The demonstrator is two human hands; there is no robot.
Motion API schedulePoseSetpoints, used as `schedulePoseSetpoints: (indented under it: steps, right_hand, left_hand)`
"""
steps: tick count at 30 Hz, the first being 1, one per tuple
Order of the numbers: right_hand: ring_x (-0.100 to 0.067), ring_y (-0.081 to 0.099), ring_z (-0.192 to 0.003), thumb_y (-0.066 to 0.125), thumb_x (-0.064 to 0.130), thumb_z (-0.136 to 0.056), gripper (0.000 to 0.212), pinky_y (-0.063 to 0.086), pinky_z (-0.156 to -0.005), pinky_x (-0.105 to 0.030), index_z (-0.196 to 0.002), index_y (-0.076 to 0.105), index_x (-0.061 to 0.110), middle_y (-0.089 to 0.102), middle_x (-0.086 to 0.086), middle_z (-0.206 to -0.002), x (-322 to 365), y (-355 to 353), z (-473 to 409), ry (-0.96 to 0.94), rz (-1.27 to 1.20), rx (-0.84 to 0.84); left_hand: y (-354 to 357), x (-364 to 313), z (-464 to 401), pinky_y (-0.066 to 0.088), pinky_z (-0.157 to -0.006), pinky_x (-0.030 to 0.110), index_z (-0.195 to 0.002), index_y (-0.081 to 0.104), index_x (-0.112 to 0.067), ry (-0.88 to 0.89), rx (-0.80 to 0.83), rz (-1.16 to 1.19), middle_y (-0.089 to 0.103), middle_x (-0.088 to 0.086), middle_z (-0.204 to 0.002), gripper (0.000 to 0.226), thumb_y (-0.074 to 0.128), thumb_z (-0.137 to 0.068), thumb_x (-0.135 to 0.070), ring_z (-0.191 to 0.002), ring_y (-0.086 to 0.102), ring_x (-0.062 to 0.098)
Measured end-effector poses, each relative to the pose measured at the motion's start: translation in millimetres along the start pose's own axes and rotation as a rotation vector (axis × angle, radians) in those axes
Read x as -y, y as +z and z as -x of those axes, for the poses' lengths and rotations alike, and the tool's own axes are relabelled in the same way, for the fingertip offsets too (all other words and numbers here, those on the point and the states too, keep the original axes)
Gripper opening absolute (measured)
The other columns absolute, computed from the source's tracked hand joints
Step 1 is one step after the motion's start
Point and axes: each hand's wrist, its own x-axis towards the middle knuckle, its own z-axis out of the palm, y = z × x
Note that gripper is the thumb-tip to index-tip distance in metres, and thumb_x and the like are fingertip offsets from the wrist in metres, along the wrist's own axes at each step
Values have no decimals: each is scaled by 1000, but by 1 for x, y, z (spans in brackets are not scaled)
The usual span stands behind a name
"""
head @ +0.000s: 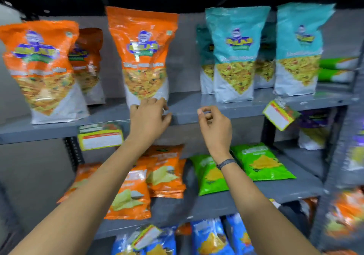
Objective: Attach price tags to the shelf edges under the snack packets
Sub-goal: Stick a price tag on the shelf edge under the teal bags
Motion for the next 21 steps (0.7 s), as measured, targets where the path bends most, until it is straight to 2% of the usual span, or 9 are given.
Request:
schedulePoseSetpoints:
  steps: [4, 6, 8, 10, 12, 15, 17, 20, 21]
  right_hand:
    - [-34, 66, -74, 59, 28, -89, 13, 47, -62, -37, -88, 65, 16, 70, -7, -72, -69, -76, -36, 161, 29, -285]
    - [-33, 62, -83, 57, 28, -88, 15, 41, -68, -36, -89, 65, 15, 69, -9, -81, -105, -110, -53, 238, 70, -442]
    - [-36, 57, -91, 59, 25, -87, 17, 35, -77, -37, -93, 64, 10, 68, -15, -92, -137, -135, -65, 247, 137, -484]
    - [-35, 56, -92, 63, 26, -87, 22, 34, -79, -35, -96, 60, 7, 65, -17, -96, -163, -150, -73, 290, 107, -435]
    - [-34, 59, -87, 65, 27, -86, 26, 43, -80, -36, -98, 55, 6, 64, -17, -91, -178, -155, -81, 376, -77, -320]
    - [-32, 63, -84, 68, 27, -85, 23, 50, -82, -44, -95, 51, 15, 61, -9, -80, -188, -154, -92, 521, -270, -120]
    - [-33, 65, -88, 69, 21, -84, 18, 51, -85, -47, -89, 52, 18, 63, -12, -83, -192, -152, -99, 568, -346, -27]
    - [-7, 64, -61, 67, 7, -84, 13, 53, -65, -28, -94, 62, -1, 65, -19, -85, -198, -152, -115, 581, -456, 10]
    - [-7, 61, -55, 66, 5, -85, 16, 51, -61, -27, -96, 63, -6, 64, -17, -84, -198, -153, -120, 611, -487, 35]
  left_hand:
    - [46, -99, -28, 45, -80, 40, -94, 61, -18, 100, 35, 167, 70, 5, -95, 19, 57, -85, -35, -101, 58, 30]
    - [67, -150, -43, 48, -82, 41, -99, 61, -20, 119, 70, 261, 71, 3, -96, 22, 57, -85, -37, -101, 60, 29]
    - [86, -194, -58, 50, -84, 43, -106, 59, -18, 122, 105, 329, 71, 5, -98, 29, 56, -86, -39, -102, 61, 28]
    - [101, -226, -73, 52, -82, 43, -110, 57, -15, 114, 131, 368, 70, 10, -100, 36, 56, -87, -42, -102, 61, 30]
    - [112, -248, -86, 50, -78, 40, -107, 58, -12, 85, 156, 380, 70, 14, -100, 39, 56, -87, -44, -99, 62, 31]
    - [124, -265, -99, 47, -68, 39, -92, 58, -9, 58, 196, 299, 69, 16, -94, 39, 54, -87, -47, -92, 62, 33]
    - [129, -271, -104, 42, -62, 37, -78, 53, -10, 56, 213, 230, 68, 16, -88, 37, 50, -89, -45, -89, 62, 34]
    - [132, -274, -110, 31, -55, 31, -59, 35, -14, 33, 253, 177, 59, 14, -72, 41, 45, -93, -35, -81, 60, 35]
    - [132, -274, -112, 29, -53, 30, -57, 33, -14, 14, 286, 176, 54, 11, -66, 43, 44, -93, -33, -77, 57, 34]
